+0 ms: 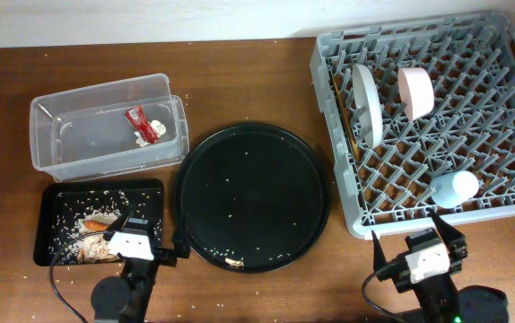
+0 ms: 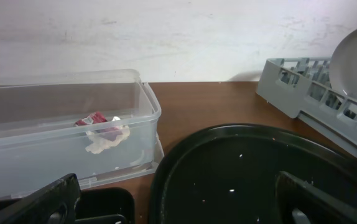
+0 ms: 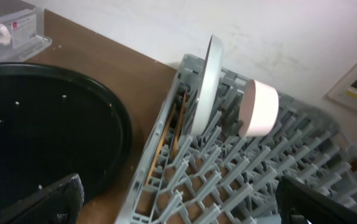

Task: Sort waste into correct bins and load items into the dishwasher rack

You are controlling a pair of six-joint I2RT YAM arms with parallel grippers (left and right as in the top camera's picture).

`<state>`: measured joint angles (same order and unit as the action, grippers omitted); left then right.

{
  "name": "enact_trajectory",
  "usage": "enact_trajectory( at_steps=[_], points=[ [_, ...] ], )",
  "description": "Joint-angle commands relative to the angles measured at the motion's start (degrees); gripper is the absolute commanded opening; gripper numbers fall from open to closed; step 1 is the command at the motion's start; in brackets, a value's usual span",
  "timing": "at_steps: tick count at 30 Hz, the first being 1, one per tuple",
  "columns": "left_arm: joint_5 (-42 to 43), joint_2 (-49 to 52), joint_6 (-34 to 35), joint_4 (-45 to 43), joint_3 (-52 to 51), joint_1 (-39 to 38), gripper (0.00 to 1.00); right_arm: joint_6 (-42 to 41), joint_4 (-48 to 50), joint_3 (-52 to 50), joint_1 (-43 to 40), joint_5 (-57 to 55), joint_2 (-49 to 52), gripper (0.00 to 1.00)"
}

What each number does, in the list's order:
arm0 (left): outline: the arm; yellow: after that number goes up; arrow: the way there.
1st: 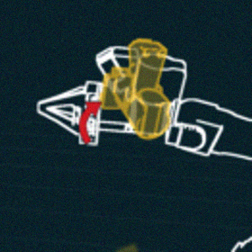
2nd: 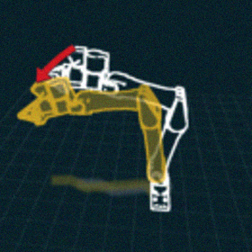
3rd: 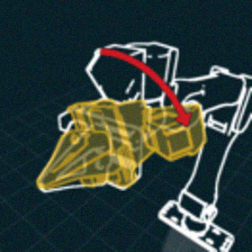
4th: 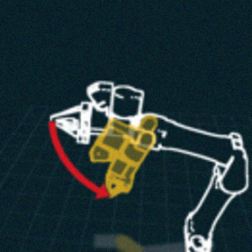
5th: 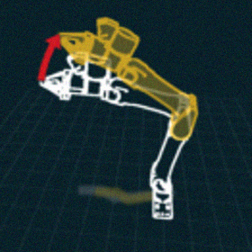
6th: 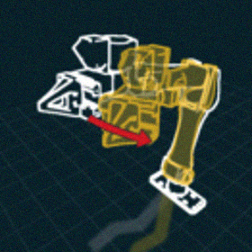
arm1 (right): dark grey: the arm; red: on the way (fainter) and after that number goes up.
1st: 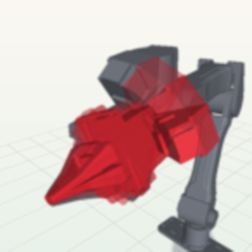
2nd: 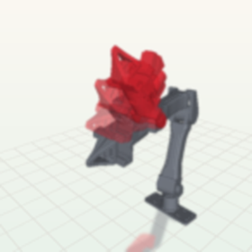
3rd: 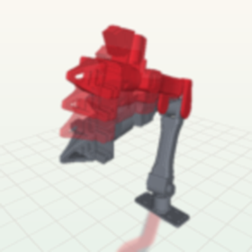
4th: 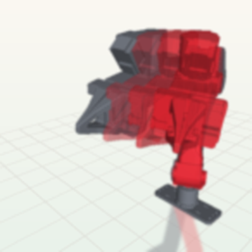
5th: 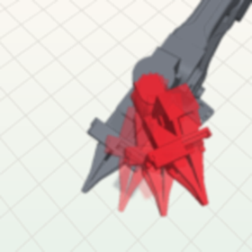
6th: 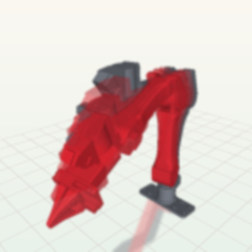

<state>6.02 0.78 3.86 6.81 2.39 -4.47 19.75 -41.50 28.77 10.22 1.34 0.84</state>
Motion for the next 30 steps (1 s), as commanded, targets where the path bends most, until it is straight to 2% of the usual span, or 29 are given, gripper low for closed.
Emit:
enact_trajectory(
  at_steps=[1, 6, 10, 14, 30],
  points=[
    [0.22, -0.44, -0.92, -0.17, -0.63, 0.24, 0.99, -0.09, 3.19, -4.66, 0.22, -0.52, -0.63, 0.98],
    [0.22, -0.44, -0.90, -0.17, -0.63, 0.24, 0.99, -0.31, 17.40, -19.54, 0.22, -0.31, -0.63, 0.98],
    [0.22, -0.44, -0.90, -0.17, -0.63, 0.24, 0.99, -1.01, 24.09, -23.43, 0.22, -0.02, -0.63, 0.98],
    [0.22, -0.44, -0.90, -0.17, -0.63, 0.24, 0.99, -5.27, 37.59, -28.46, 0.22, 3.15, -0.63, 0.98],
    [0.22, -0.44, -0.90, -0.17, -0.63, 0.24, 0.99, -5.25, 37.48, -28.46, 0.22, 3.13, -0.59, 0.98]
  ],
)
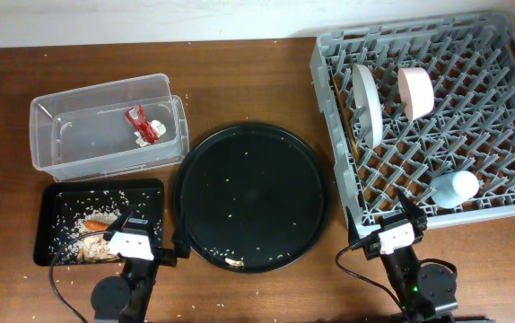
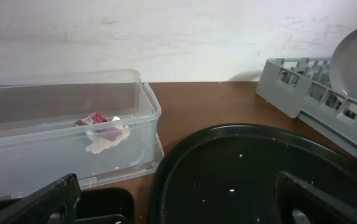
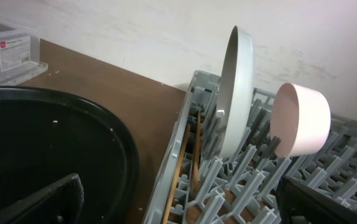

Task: Sort waste into correct bins and load items into the dishwasher rack

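Observation:
The grey dishwasher rack at the right holds an upright white plate, a pink cup, a white cup lying on its side and wooden chopsticks along its left edge. A clear bin holds a red wrapper. A black tray holds food scraps. My left gripper rests open at the front left, between the black tray and the round tray. My right gripper stands open at the rack's front left corner, nothing between its fingers.
A large round black tray scattered with rice grains lies in the middle of the brown wooden table. A pale wall runs behind the table. Cables trail from both arms at the front edge.
My right gripper has moved left and a little forward, from in front of the rack's lower right part to its front left corner. The left arm and all objects are unchanged.

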You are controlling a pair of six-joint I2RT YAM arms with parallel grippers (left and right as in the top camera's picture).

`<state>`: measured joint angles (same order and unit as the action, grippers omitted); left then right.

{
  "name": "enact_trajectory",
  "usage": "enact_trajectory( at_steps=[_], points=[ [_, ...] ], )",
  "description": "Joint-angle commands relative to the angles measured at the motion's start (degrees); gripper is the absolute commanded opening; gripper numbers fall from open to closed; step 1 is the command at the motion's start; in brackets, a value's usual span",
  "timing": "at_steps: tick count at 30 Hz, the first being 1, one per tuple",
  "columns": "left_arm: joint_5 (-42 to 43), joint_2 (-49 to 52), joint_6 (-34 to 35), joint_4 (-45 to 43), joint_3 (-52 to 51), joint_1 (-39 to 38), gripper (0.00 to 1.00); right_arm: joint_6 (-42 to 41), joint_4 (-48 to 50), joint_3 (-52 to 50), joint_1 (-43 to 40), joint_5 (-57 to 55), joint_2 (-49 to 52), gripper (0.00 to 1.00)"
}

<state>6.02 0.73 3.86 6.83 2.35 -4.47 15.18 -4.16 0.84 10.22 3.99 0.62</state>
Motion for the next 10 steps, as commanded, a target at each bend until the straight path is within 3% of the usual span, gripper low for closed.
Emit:
enact_trajectory(
  at_steps=[1, 10],
  points=[
    [0.22, -0.39, -0.90, -0.20, -0.59, 0.24, 0.99, -0.68, 0.15, -0.52, 0.22, 0.50, -0.37, 0.98],
    [0.22, -0.39, -0.92, -0.20, -0.59, 0.24, 0.99, -0.68, 0.15, -0.52, 0.22, 0.50, -0.37, 0.98]
  ],
)
